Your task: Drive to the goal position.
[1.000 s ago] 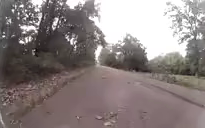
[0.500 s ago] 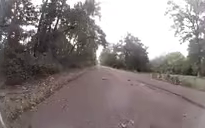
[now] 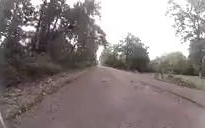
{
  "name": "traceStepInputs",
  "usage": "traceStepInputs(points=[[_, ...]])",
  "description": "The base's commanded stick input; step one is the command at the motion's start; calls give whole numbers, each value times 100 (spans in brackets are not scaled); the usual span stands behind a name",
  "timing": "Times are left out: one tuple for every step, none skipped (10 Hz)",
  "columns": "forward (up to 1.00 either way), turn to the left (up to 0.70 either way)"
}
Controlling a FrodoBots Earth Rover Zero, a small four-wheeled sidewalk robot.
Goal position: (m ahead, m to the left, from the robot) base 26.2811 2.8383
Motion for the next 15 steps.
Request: traceStepInputs(points=[[70,0],[70,13],[70,32],[70,22],[70,6],[70,0],[70,0],[70,0],[70,0],[70,0],[70,0],[70,0],[70,0],[70,0],[70,0]])
